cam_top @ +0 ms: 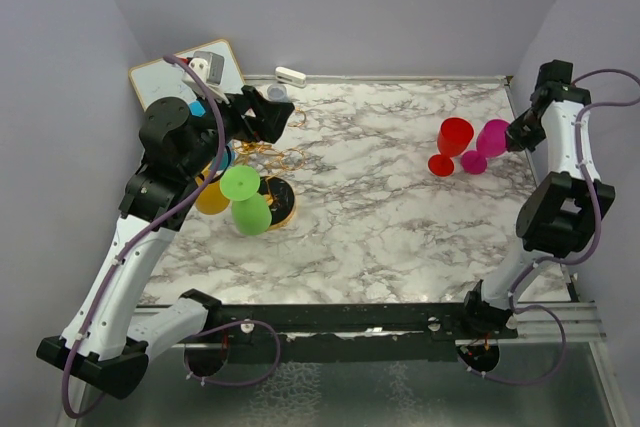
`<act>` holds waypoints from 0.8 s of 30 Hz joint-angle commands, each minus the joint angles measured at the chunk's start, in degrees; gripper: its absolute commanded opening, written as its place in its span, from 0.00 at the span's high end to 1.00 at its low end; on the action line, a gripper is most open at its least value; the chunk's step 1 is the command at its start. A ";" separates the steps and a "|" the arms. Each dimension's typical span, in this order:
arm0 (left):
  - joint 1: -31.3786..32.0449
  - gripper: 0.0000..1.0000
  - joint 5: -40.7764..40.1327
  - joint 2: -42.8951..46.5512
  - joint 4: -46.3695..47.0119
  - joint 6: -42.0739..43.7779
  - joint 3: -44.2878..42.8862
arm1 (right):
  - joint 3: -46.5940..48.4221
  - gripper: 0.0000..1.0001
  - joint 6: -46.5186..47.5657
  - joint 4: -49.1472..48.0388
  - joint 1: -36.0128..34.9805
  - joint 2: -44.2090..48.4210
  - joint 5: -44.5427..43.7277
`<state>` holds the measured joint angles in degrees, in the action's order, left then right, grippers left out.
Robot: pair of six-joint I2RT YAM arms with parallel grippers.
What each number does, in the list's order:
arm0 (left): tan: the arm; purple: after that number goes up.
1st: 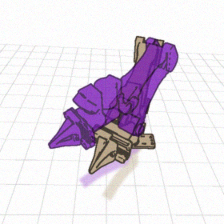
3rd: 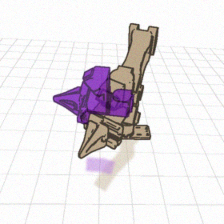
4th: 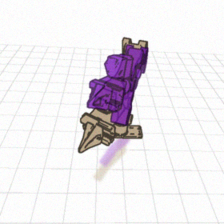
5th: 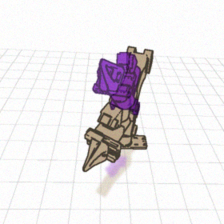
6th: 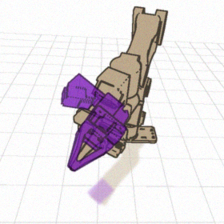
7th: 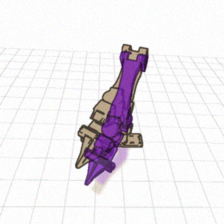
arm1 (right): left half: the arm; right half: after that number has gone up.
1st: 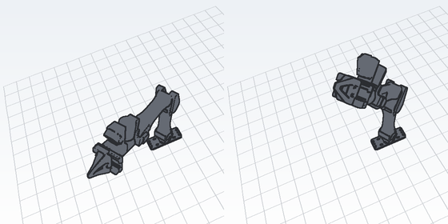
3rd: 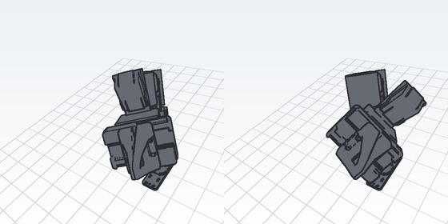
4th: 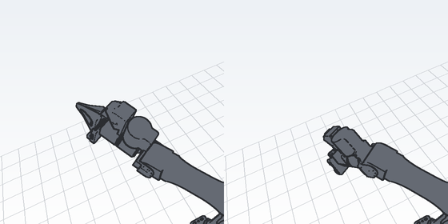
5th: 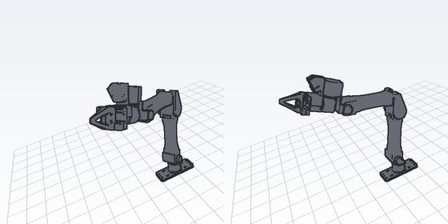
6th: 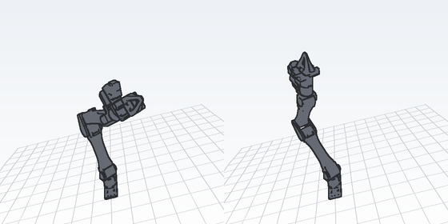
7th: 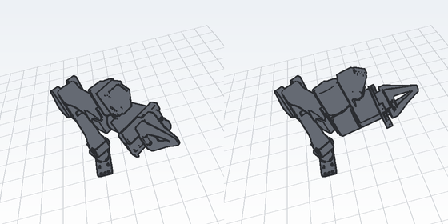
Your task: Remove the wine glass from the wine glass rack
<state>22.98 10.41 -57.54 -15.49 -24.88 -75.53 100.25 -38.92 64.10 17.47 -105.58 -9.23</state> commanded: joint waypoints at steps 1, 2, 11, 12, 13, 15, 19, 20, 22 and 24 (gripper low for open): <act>0.14 0.01 -0.30 1.16 -0.04 0.07 -0.92 | -4.50 0.99 1.00 -5.05 0.19 5.95 1.93; 0.14 0.01 -0.43 1.24 -0.26 0.25 -0.97 | -5.46 0.99 1.07 -5.67 0.19 6.39 2.21; 0.14 0.01 -0.92 1.60 -1.41 0.60 -0.81 | -7.92 0.99 1.52 -6.69 0.19 6.35 1.88; 0.13 0.01 -0.92 1.69 -1.49 0.62 -0.81 | -8.00 0.98 1.56 -6.73 0.19 6.13 2.13; 0.15 0.01 -1.04 1.72 -1.56 0.70 -0.88 | -7.97 0.97 1.56 -6.73 0.19 6.02 2.34; 0.13 0.01 -1.25 1.76 -1.77 0.75 -0.93 | -7.88 0.94 1.54 -6.84 0.14 5.97 2.83; 0.14 0.01 -1.57 1.65 -2.12 0.96 -1.37 | -7.42 0.76 2.14 -7.64 0.13 6.52 4.41; 0.13 0.01 -1.68 1.57 -2.26 0.86 -1.49 | -7.17 0.73 2.18 -7.73 0.13 6.79 4.69; 0.13 0.01 -1.71 1.39 -2.57 0.87 -1.63 | -6.79 0.70 2.39 -8.24 0.11 7.50 5.32; 0.13 0.01 -1.63 1.34 -2.70 0.86 -1.58 | -6.39 0.70 2.60 -8.79 0.13 8.33 6.20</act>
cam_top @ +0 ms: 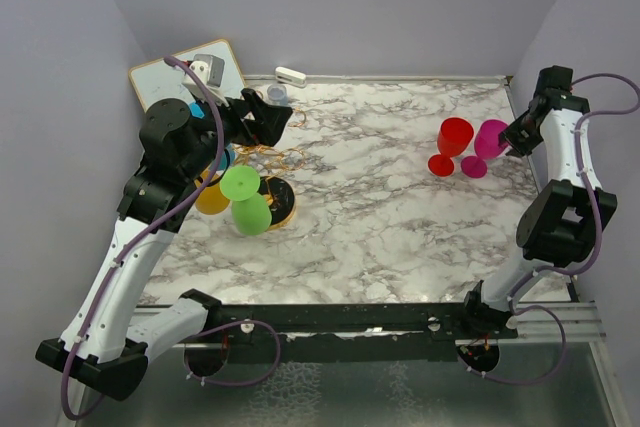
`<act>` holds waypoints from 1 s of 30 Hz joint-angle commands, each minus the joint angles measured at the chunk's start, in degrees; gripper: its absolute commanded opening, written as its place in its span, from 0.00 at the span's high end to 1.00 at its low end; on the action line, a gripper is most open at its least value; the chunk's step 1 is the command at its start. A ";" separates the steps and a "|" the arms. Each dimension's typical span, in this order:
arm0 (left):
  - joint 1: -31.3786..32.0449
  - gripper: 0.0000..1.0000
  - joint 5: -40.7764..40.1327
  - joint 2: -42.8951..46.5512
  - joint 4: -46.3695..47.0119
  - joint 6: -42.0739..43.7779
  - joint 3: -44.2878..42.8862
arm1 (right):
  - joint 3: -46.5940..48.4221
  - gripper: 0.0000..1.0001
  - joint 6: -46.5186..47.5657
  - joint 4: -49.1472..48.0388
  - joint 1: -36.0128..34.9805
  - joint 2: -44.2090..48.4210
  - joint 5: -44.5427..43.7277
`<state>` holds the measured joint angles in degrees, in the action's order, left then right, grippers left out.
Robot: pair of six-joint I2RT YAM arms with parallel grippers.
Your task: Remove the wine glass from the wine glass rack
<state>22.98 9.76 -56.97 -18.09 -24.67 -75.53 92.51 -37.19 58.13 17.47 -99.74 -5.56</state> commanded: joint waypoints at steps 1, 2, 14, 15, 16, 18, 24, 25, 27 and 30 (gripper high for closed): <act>0.13 0.01 -0.97 0.78 -0.14 0.61 -1.55 | 1.79 0.70 0.90 -2.73 0.11 2.77 2.91; 0.13 0.01 -0.97 0.77 -0.17 0.61 -1.50 | 2.25 0.69 0.94 -2.37 0.09 3.09 3.19; 0.13 0.01 -0.92 1.19 0.28 1.37 -1.52 | 1.12 0.61 3.61 -9.89 -0.44 20.90 19.35; 0.13 0.01 -0.99 1.38 0.45 1.62 -1.22 | -0.36 0.57 3.45 -12.54 -1.30 23.14 23.59; 0.13 0.01 -1.02 1.56 0.61 1.86 -1.01 | -1.79 0.53 2.74 -14.90 -2.70 25.19 27.38; 0.13 0.01 -1.07 2.12 0.94 2.56 -0.33 | -3.65 0.48 1.26 -18.44 -8.42 27.67 32.33; 0.05 0.24 -5.90 2.47 -2.45 5.66 -1.73 | -4.87 0.47 -1.05 -22.88 -34.25 25.97 37.65; 0.05 0.28 -8.10 1.81 -5.05 6.43 -3.94 | -5.70 0.48 -1.38 -24.25 -37.81 25.78 37.74; 0.04 0.29 -11.88 -0.04 -8.86 7.90 -7.51 | -6.30 0.48 -1.86 -25.32 -44.88 25.57 35.11; -0.11 0.26 -16.80 -3.48 -13.96 9.00 -12.16 | -5.92 0.48 -2.27 -26.30 -52.32 25.05 34.04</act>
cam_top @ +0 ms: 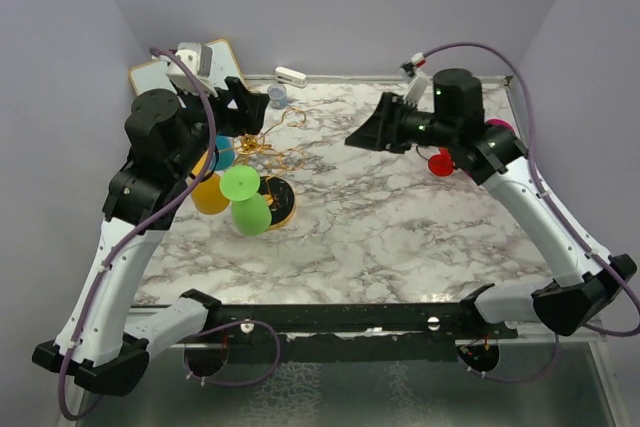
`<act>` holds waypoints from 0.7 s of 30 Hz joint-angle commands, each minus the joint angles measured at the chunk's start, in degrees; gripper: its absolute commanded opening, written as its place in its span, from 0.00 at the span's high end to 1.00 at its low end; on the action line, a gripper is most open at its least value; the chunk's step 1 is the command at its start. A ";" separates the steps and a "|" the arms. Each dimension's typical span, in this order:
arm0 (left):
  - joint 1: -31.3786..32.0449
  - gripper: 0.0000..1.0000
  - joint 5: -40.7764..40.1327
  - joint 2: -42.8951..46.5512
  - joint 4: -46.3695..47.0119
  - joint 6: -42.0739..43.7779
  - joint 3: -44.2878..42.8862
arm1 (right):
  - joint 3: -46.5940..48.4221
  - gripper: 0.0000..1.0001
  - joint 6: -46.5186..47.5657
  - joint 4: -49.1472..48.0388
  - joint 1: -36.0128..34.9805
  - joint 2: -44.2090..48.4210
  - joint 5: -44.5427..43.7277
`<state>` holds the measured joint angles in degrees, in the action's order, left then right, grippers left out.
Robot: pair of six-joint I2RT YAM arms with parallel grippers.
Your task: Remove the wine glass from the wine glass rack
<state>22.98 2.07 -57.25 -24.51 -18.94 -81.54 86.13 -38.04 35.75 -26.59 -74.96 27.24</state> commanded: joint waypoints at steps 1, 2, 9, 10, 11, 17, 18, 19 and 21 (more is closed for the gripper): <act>-0.29 0.25 -9.92 -4.35 -8.96 3.37 -7.68 | 0.85 0.48 -1.67 -3.78 -9.73 0.11 1.23; -0.57 0.24 -10.34 -5.39 -9.88 3.34 -8.89 | 0.85 0.48 -1.91 -4.26 -11.12 0.11 1.23; -8.97 0.24 -2.78 -10.43 -12.93 -1.14 -12.69 | -1.54 0.48 -5.37 -9.32 -14.82 1.90 7.94; -11.29 0.23 -1.30 -10.38 -12.79 -1.84 -12.75 | -1.73 0.49 -5.79 -9.73 -15.35 1.85 8.43; -13.62 0.23 0.13 -10.19 -12.81 -2.51 -12.84 | -1.77 0.49 -6.03 -9.83 -16.03 1.77 8.33; -27.52 0.23 15.59 -7.91 -10.75 -9.45 -9.69 | -2.40 0.51 -8.13 -12.68 -20.77 0.56 6.42; -28.93 0.24 17.66 -7.03 -9.61 -11.11 -8.34 | -2.47 0.51 -8.71 -13.29 -21.66 0.18 5.93; -30.47 0.25 19.48 -6.21 -8.77 -13.04 -7.09 | -2.53 0.51 -9.17 -13.88 -22.60 -0.23 5.49; -32.56 0.25 19.98 -3.80 -7.45 -14.92 -5.07 | -2.39 0.52 -9.80 -14.51 -24.28 -1.41 4.60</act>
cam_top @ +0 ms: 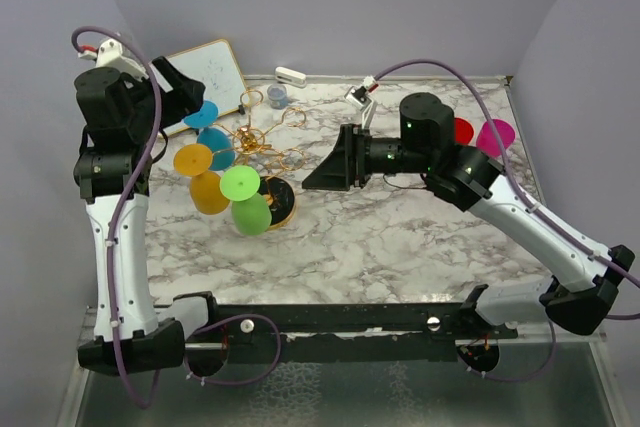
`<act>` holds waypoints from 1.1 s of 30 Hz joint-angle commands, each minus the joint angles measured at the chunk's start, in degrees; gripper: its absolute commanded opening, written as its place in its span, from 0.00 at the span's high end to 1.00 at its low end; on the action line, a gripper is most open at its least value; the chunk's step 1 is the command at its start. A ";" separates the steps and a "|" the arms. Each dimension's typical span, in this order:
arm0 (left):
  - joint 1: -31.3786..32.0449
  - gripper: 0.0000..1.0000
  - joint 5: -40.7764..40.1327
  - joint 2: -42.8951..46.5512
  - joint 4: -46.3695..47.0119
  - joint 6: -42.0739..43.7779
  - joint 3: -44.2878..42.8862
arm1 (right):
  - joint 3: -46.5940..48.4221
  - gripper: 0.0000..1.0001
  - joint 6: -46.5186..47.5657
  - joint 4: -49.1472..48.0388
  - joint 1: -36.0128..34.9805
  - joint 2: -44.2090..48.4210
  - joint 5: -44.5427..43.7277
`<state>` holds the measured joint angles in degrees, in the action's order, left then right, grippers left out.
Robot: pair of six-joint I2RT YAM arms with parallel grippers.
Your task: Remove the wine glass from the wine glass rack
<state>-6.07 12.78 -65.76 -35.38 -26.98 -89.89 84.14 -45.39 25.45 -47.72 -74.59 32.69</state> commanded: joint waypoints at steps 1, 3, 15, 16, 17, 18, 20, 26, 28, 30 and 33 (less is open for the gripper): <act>-3.93 0.26 8.37 6.14 4.29 -7.57 4.54 | -0.26 0.52 -2.58 -4.65 -4.06 -2.47 -1.34; -4.01 0.26 6.57 9.21 5.82 -8.69 6.54 | 0.66 0.53 -2.54 -4.32 -5.52 -4.14 -2.40; -3.99 0.27 5.96 17.00 5.45 -9.06 8.56 | 2.21 0.60 -6.87 -5.58 -7.78 -10.84 -6.99; -4.04 0.27 5.98 17.29 5.32 -8.80 8.51 | 2.41 0.60 -7.38 -6.09 -7.92 -11.35 -7.22; -4.04 0.27 5.98 17.35 5.12 -8.57 8.43 | 2.73 0.60 -7.82 -6.41 -8.15 -11.92 -7.34; -4.03 0.27 6.19 17.44 4.93 -8.40 8.46 | 3.24 0.61 -8.14 -6.65 -8.35 -12.57 -7.51; -3.98 0.27 6.90 17.70 4.79 -8.17 8.77 | 4.51 0.61 -8.70 -7.05 -9.03 -13.89 -7.86; -3.97 0.28 11.02 18.53 4.06 -6.90 10.27 | 7.75 0.65 -8.31 -5.72 -11.17 -16.57 -10.28; -3.75 0.28 13.17 19.12 3.26 -6.77 11.09 | 8.02 0.66 -7.35 -4.43 -11.92 -16.12 -12.05; -3.10 0.28 16.13 20.01 3.37 -7.37 13.22 | 8.01 0.66 -5.98 -2.76 -12.63 -15.09 -14.34; -1.82 0.28 19.56 20.70 4.35 -8.62 15.38 | 6.83 0.66 -3.86 -0.88 -13.32 -12.72 -16.41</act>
<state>-9.23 24.82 -46.54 -31.77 -34.83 -77.08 90.19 -52.60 21.89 -59.83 -90.78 21.65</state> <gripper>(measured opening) 0.727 0.347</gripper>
